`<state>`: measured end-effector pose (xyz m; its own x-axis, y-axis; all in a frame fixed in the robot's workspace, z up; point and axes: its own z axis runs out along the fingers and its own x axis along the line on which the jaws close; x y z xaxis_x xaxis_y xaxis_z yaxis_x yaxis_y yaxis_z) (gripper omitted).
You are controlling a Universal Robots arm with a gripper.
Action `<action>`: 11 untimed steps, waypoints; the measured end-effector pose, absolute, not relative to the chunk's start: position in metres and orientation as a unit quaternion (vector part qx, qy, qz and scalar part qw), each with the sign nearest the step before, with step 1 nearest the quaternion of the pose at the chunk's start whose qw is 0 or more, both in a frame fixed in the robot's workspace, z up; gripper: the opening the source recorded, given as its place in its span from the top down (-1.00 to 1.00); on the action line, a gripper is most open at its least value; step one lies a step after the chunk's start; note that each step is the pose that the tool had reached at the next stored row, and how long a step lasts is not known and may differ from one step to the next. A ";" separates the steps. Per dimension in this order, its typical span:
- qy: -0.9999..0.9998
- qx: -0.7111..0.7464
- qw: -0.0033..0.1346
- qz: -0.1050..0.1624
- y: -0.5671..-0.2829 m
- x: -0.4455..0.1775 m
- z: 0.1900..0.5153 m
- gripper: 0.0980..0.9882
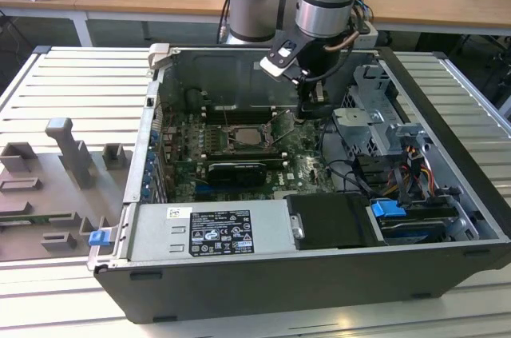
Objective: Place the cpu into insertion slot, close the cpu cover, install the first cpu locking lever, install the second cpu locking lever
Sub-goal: 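Close the cpu cover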
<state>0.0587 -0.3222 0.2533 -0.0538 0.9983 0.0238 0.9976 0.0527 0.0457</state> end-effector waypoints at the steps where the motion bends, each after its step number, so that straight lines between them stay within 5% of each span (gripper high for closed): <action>1: 0.725 0.688 0.007 0.025 -0.322 0.059 0.251 0.98; 7: 0.725 0.688 -0.015 0.004 -0.322 0.059 0.250 0.98; 11: 0.725 0.688 -0.016 0.003 -0.322 0.057 0.250 0.98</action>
